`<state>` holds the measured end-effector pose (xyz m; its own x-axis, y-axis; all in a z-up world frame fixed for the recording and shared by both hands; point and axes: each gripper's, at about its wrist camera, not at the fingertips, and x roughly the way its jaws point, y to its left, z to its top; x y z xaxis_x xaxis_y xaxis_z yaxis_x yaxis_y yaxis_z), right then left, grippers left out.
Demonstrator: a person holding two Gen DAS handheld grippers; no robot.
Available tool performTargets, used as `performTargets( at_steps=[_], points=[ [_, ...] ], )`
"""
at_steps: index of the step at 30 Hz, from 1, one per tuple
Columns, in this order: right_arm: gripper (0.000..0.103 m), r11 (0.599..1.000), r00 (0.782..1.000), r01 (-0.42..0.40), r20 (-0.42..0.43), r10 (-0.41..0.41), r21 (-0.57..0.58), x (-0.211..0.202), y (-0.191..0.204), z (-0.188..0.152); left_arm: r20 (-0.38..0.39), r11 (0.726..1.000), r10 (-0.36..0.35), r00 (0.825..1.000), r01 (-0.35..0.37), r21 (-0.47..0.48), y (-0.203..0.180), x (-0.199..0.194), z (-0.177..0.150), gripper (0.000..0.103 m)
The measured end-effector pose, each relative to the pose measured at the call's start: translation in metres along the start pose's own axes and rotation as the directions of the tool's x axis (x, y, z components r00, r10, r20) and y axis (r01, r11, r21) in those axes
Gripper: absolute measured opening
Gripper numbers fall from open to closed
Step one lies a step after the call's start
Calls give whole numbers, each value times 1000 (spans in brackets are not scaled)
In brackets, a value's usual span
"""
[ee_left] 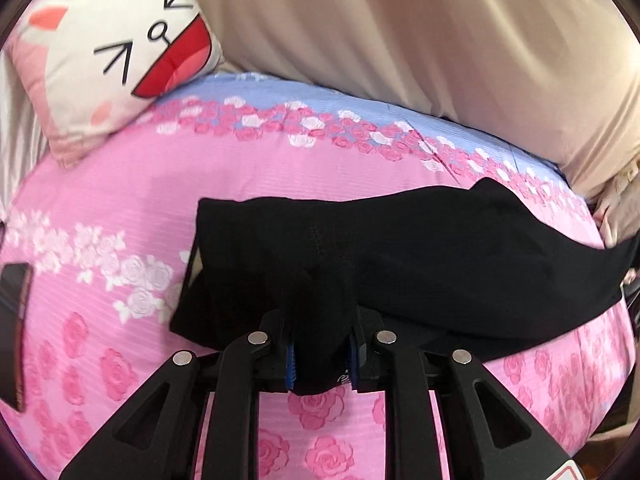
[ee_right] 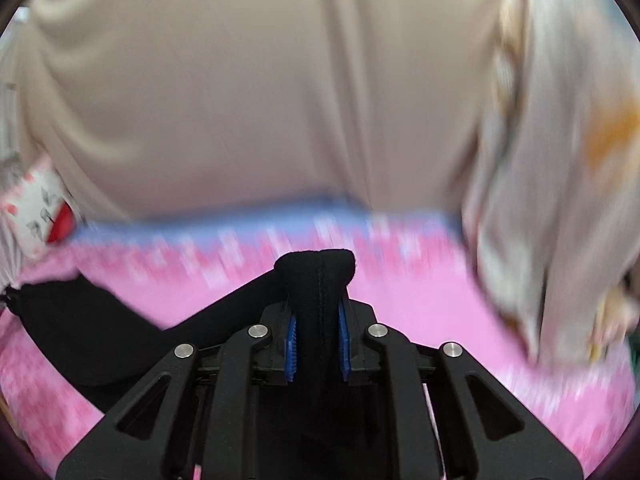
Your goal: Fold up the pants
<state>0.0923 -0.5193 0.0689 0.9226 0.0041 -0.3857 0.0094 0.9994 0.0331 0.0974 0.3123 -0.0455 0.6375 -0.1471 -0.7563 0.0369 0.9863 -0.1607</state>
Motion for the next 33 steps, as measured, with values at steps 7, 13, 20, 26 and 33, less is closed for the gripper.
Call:
performTargets(
  at_steps=[7,13,20,26,33],
  points=[
    [46,963,868,268,-433,-243,-4,13,-65,-123,13,1000,29,999,-29,-8,6,3,-48,50],
    [72,901,953,175,-297,-54,396,-53,-96,-121,103,1000,5,995,-4,-10,15,-44,-45,67],
    [76,686,889,90,-369,271,722,26,-108,-126,189,984,146,971,-123,-129,32,-88,-19,74],
    [16,719,908,125,-371,196,684,60,-94,-91,235,982,129,963,-91,-167,3,-96,-11,74],
    [37,916,962,66,-270,48,397,9,-72,-74,241,986,-85,967,116,-116,-68,-63,-5,75]
  ],
)
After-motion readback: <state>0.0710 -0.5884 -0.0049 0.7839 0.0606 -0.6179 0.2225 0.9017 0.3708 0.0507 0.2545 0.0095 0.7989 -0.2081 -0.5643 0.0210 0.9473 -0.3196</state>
